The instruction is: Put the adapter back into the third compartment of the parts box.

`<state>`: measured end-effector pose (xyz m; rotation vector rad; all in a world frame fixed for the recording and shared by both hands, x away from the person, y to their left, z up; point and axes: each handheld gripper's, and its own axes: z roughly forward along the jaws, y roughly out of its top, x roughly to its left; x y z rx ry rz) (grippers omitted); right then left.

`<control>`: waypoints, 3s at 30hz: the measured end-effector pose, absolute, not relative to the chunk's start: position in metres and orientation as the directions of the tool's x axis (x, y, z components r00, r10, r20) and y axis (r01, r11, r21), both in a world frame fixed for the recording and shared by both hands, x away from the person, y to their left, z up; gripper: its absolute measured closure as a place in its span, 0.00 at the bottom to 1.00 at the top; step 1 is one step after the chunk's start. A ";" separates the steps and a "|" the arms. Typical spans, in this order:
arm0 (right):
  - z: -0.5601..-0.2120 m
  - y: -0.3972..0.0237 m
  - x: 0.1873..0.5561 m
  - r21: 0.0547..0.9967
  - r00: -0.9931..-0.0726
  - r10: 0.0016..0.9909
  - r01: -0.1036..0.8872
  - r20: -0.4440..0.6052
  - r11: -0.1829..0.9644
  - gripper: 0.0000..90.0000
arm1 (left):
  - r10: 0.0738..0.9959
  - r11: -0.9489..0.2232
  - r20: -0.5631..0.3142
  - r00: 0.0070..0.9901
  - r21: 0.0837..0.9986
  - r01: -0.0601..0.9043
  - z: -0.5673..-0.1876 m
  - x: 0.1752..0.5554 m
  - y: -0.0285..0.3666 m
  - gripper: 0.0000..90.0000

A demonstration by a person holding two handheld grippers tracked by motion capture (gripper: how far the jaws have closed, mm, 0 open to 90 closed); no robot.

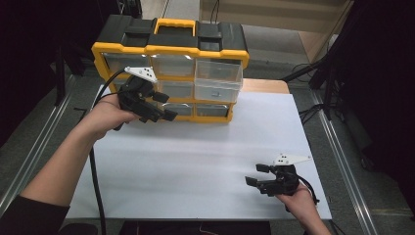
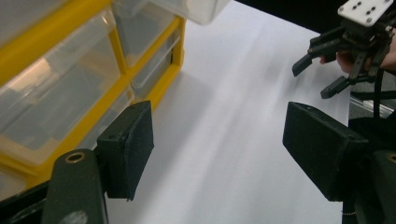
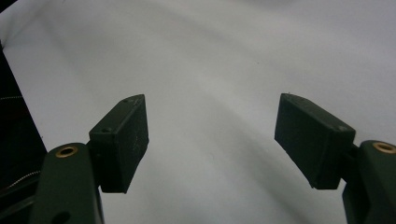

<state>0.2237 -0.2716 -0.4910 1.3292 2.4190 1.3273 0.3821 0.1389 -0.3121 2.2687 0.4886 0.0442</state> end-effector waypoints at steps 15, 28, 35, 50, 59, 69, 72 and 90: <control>-0.492 -0.271 0.224 0.716 -0.619 0.720 0.653 0.315 0.247 0.27 | 0.381 -0.582 -0.149 0.912 0.728 0.362 -0.355 0.363 0.143 0.29; -0.492 -0.273 0.225 0.712 -0.610 0.726 0.660 0.319 0.242 0.27 | 0.389 -0.573 -0.155 0.908 0.731 0.370 -0.385 0.347 0.144 0.29; -0.492 -0.272 0.225 0.711 -0.612 0.724 0.660 0.319 0.245 0.27 | 0.389 -0.580 -0.158 0.907 0.724 0.375 -0.403 0.341 0.142 0.29; -0.493 -0.272 0.225 0.706 -0.611 0.725 0.663 0.318 0.249 0.27 | 0.392 -0.567 -0.183 0.901 0.723 0.394 -0.437 0.325 0.147 0.29; -0.493 -0.270 0.228 0.708 -0.619 0.719 0.658 0.316 0.255 0.27 | 0.403 -0.561 -0.187 0.896 0.723 0.403 -0.451 0.314 0.154 0.29; -0.493 -0.269 0.231 0.707 -0.622 0.718 0.658 0.314 0.261 0.27 | 0.438 -0.543 -0.195 0.878 0.721 0.431 -0.461 0.305 0.171 0.29; -0.493 -0.269 0.231 0.703 -0.620 0.720 0.660 0.310 0.265 0.27 | 0.452 -0.524 -0.207 0.868 0.725 0.446 -0.462 0.303 0.177 0.29; -0.495 -0.270 0.232 0.697 -0.607 0.733 0.668 0.307 0.262 0.27 | 0.515 -0.506 -0.228 0.826 0.697 0.508 -0.472 0.290 0.212 0.25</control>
